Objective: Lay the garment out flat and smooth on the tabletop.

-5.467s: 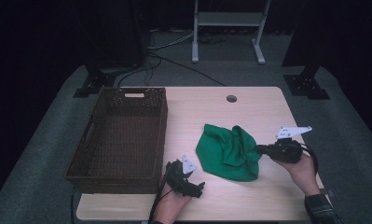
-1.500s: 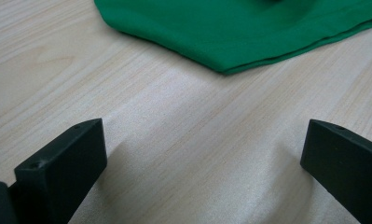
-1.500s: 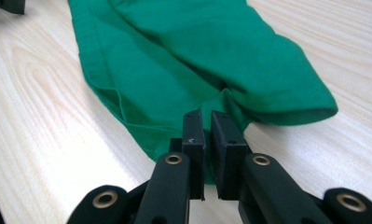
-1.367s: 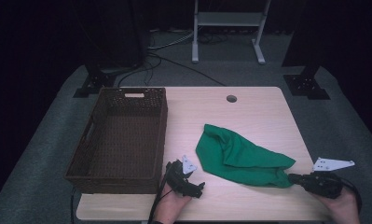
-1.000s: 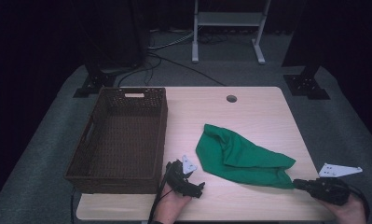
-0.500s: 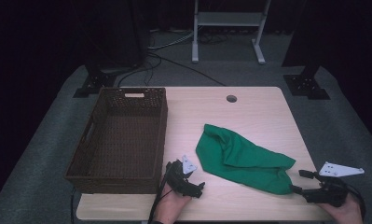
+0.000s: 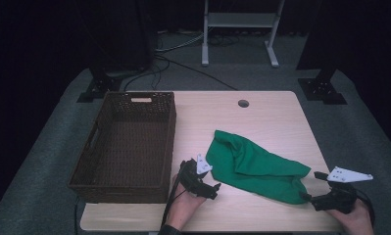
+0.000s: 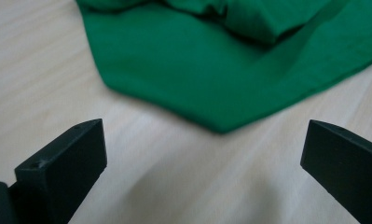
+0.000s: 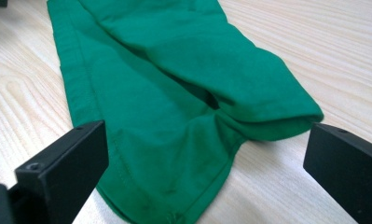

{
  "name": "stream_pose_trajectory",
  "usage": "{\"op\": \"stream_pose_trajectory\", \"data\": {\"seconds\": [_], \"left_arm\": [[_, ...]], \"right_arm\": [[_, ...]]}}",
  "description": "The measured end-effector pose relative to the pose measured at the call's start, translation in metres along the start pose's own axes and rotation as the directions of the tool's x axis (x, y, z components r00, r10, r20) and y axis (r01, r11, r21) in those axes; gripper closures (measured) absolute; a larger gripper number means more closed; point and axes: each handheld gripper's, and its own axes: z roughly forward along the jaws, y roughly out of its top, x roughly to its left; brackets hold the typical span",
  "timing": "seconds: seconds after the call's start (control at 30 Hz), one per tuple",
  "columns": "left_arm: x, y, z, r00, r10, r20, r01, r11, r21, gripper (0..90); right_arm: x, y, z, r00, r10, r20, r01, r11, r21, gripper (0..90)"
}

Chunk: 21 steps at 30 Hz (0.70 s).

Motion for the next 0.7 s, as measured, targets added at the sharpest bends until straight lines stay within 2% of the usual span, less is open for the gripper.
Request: {"op": "stream_pose_trajectory", "data": {"seconds": [0.17,0.23,0.4,0.57,0.63,0.7], "left_arm": [[0.009,0.019,0.017,0.9990,0.040,0.019,-0.040,0.9991,-0.016,0.0],[0.014,0.024,0.027,0.9978,0.046,0.047,-0.045,0.9988,-0.022,0.0],[0.017,0.033,0.048,0.9946,0.073,0.073,-0.074,0.9972,0.008,0.0],[0.017,0.032,0.060,0.9919,0.097,0.082,-0.103,0.9923,0.070,0.0],[0.017,0.029,0.061,0.9908,0.079,0.110,-0.087,0.9935,0.073,0.0],[0.017,0.027,0.060,0.9914,0.068,0.111,-0.076,0.9948,0.067,0.0]], "right_arm": [[0.002,0.001,0.003,0.9999,-0.010,-0.009,0.011,0.9999,0.006,0.0],[0.002,0.000,0.003,0.9999,-0.012,-0.011,0.012,0.9999,0.006,0.0],[0.000,0.000,0.003,0.9998,-0.008,-0.015,0.008,1.0000,0.004,0.0],[0.000,-0.001,0.003,0.9998,-0.016,-0.010,0.016,0.9998,0.011,0.0],[0.000,0.000,0.003,0.9998,-0.016,-0.012,0.016,0.9998,0.009,0.0],[0.000,0.000,0.004,0.9998,-0.017,-0.013,0.017,0.9998,0.012,0.0]]}}
